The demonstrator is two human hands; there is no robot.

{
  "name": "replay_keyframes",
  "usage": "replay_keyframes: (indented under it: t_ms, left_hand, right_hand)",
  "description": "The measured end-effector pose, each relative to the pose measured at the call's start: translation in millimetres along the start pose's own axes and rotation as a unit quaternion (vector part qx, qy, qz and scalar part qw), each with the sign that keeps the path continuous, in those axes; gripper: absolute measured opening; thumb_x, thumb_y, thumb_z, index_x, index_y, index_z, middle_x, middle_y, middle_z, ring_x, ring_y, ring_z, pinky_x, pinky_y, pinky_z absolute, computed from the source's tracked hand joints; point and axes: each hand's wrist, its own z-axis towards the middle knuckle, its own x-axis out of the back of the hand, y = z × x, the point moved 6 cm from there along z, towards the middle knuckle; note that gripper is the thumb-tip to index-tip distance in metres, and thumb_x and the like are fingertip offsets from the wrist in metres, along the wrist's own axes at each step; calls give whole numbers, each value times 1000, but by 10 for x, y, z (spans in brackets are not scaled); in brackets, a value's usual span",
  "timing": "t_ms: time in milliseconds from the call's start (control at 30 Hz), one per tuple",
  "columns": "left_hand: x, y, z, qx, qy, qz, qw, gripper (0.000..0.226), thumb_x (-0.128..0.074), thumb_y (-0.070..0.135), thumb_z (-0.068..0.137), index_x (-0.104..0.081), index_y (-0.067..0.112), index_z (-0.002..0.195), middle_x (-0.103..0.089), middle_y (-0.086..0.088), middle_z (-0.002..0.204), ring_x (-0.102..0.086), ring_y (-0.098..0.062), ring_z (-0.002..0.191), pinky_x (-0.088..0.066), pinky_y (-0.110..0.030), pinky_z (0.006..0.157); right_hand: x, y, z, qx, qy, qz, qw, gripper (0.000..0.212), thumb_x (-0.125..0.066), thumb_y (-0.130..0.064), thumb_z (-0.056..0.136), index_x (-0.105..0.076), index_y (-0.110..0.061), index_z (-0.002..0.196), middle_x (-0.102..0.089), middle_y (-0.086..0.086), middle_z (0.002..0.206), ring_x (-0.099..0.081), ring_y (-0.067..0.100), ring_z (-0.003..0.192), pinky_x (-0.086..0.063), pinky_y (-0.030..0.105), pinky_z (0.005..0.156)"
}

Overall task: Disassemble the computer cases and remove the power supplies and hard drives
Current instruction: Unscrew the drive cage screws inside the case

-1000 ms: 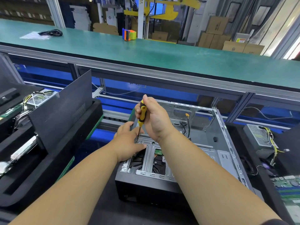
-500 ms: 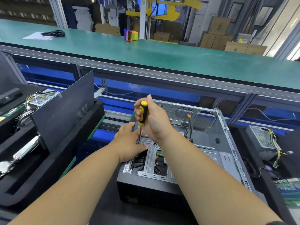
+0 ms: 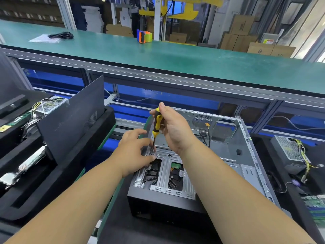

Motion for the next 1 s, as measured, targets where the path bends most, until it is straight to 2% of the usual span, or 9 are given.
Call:
replay_keyframes:
  t_ms: [67,200,267,333,433,567,667,767,1000]
  left_hand:
    - [14,34,10,-14,2,40,999,33,-69,51,81,-65,36,110,-31,10,149,-16,-18,141,-26,-47,116]
    - [8,108,36,-39,1,111,993,35,-65,48,84,-63,31,114,-31,7,150,-13,-19,141,-25,-45,115]
    - [-5,125,54,-42,-5,138,990,38,-63,46,85,-61,30,119,-30,5,150,-12,-21,141,-24,-45,115]
    - [-5,149,77,-49,-3,158,986,36,-62,46,87,-62,29,119,-30,4,151,-13,-22,141,-24,-46,114]
    - [-1,184,102,-51,6,172,984,34,-60,48,89,-65,27,114,-34,3,149,-16,-23,140,-26,-46,112]
    - [-15,212,111,-54,19,184,981,32,-60,48,89,-68,24,110,-37,2,147,-21,-23,139,-27,-45,110]
    - [-18,216,124,-50,17,191,980,33,-60,48,89,-68,24,110,-36,3,147,-20,-22,138,-27,-44,110]
    - [9,235,123,-49,20,189,981,31,-63,47,87,-70,23,105,-37,3,148,-22,-23,138,-27,-45,110]
    - [79,284,81,-75,44,173,981,22,-70,44,82,-75,24,90,-42,3,145,-28,-21,137,-29,-44,110]
  right_hand:
    - [17,-3,-1,2,4,-39,999,39,-43,-41,104,-72,-21,88,-67,-9,87,-57,10,84,-41,36,86]
    - [86,-94,-7,20,23,-106,994,36,-40,-39,106,-73,-26,96,-64,-22,78,-55,-6,74,-37,25,76]
    - [137,-148,12,42,42,-134,989,30,-40,-32,106,-68,-24,99,-66,-8,91,-59,4,84,-40,27,77]
    - [165,-190,16,57,50,-150,986,29,-38,-26,106,-65,-20,98,-67,4,91,-60,0,72,-41,23,70]
    - [188,-226,-14,72,60,-193,977,31,-36,-26,106,-64,-17,97,-66,1,82,-53,-2,57,-42,20,59]
    - [153,-254,-69,99,55,-277,954,28,-48,-43,100,-63,-21,92,-61,4,91,-56,12,75,-49,33,70]
    - [139,-312,-78,130,65,-367,919,12,-66,-38,91,-64,-27,96,-56,-6,99,-54,7,83,-48,28,75]
    - [154,-327,-85,128,69,-378,914,19,-69,-35,90,-62,-29,107,-59,-7,98,-57,12,85,-53,38,80]
    - [196,-347,-95,115,65,-372,919,17,-64,-27,95,-52,-27,108,-59,-14,91,-59,-1,73,-47,26,65]
